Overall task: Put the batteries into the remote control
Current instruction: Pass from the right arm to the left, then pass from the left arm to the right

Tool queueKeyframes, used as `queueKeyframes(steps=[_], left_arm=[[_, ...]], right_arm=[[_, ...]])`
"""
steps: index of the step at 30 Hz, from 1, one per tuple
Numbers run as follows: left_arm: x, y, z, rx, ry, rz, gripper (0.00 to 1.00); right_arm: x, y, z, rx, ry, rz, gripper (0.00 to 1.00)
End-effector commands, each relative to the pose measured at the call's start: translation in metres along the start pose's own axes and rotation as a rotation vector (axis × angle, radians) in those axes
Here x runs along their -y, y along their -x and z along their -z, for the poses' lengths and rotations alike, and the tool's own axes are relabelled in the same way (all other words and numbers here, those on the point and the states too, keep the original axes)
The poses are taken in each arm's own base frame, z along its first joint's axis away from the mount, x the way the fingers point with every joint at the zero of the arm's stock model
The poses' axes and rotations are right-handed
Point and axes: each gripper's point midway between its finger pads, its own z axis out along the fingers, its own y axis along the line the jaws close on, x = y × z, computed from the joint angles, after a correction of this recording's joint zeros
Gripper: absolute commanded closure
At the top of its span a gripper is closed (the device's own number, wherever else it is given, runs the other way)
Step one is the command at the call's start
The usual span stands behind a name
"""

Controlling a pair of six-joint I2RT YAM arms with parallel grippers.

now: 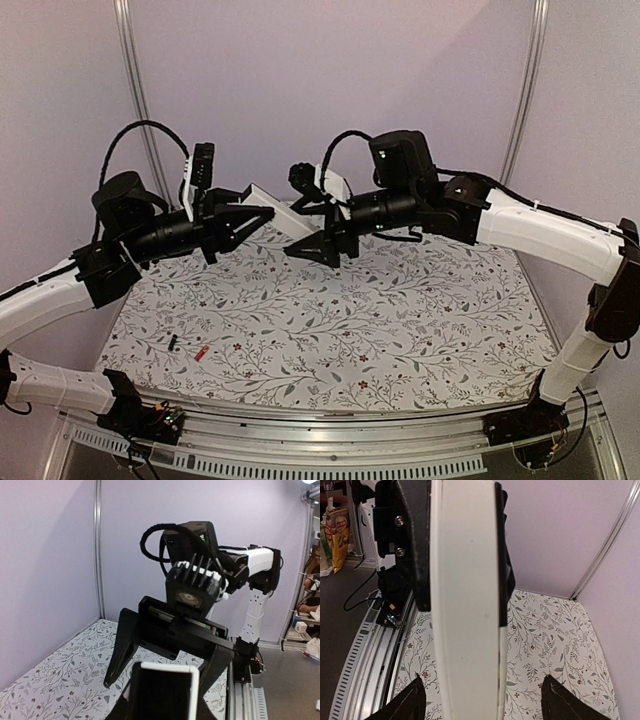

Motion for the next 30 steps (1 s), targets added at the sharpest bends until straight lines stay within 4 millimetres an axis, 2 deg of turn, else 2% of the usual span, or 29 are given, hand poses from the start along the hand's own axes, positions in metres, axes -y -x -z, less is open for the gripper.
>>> queueKeyframes(steps=[1, 3, 6, 9, 16, 21, 23, 26, 29, 30], left_arm=[[-0.031, 0.019, 0.003, 0.103, 0.194, 0.142, 1.0], [-0.044, 0.019, 0.007, 0.139, 0.264, 0.217, 1.0], [-0.05, 0.02, 0.009, 0.174, 0.291, 0.288, 1.0], [-0.052, 0.019, 0.009, 0.184, 0.3, 0.312, 1.0], [-0.052, 0.019, 0.007, 0.178, 0.291, 0.331, 1.0], [-0.051, 0.015, 0.007, 0.165, 0.29, 0.338, 1.0], [-0.052, 0.013, 0.007, 0.16, 0.294, 0.338, 1.0], [-0.053, 0.01, 0.006, 0.148, 0.298, 0.335, 1.0], [-0.052, 0.009, 0.007, 0.143, 0.298, 0.323, 1.0], [-0.05, 0.01, 0.007, 0.141, 0.291, 0.304, 1.0]], right_arm=[[0.047, 0.009, 0.019, 0.071, -0.371, 0.043, 0.16], [0.05, 0.024, 0.042, 0.17, -0.505, 0.087, 0.16], [0.04, 0.026, 0.053, 0.21, -0.627, 0.184, 0.22], [0.037, 0.021, 0.047, 0.148, -0.719, 0.273, 0.23], [0.061, 0.005, 0.025, 0.031, -0.833, 0.311, 0.31], [0.067, 0.01, 0.021, 0.047, -0.861, 0.333, 0.33], [0.069, 0.011, 0.019, 0.045, -0.872, 0.342, 0.45], [0.07, 0.01, 0.017, 0.044, -0.873, 0.342, 0.75], [0.069, 0.01, 0.018, 0.046, -0.86, 0.325, 0.96], [0.068, 0.01, 0.018, 0.046, -0.856, 0.317, 1.0]])
